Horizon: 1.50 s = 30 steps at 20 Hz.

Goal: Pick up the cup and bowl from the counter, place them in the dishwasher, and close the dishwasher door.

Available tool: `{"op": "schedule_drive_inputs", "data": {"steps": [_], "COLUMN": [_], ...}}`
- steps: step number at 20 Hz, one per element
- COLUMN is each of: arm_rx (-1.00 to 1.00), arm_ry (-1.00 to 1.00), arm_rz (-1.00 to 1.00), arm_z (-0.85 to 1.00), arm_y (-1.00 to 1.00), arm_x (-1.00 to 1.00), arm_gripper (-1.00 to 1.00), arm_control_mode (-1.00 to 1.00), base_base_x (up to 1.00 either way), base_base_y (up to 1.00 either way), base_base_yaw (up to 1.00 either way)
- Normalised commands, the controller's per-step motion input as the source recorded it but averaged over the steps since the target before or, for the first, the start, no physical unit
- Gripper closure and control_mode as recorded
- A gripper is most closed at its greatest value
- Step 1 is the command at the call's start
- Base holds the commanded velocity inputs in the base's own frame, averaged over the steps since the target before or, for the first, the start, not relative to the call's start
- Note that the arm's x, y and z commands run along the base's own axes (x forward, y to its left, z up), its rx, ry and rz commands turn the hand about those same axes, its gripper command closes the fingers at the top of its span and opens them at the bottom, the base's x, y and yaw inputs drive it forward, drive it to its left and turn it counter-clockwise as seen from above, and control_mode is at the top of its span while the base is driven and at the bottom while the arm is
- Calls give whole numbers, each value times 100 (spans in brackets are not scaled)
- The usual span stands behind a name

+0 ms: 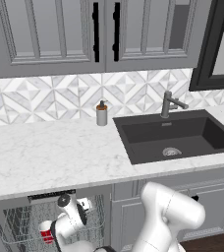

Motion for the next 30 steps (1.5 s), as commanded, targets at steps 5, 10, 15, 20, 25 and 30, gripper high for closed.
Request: {"op": "schedule_drive_inputs", "data": {"steps": [5,10,15,20,25,30], "arm_rx": [0,-12,-10,0,0,0], "arm_ry": [-1,6,3,-7,-10,-12], "arm_rz": [-7,-24,-18,-4,0,0], "arm_z": [18,-26,-22,61,85,73], "arm_y": [-22,-54,-16,0,0,0], "arm_x": [1,0,0,-15,-39,-54], "arm_gripper": [-100,-100,-100,-100,-100,-100], "arm_control_mode": [-100,-100,-100,-100,-100,-100], "base_base_x": [0,0,0,0,0,0], "base_base_y": [0,0,0,0,0,0], "base_base_yaw": [0,0,0,0,0,0]}}
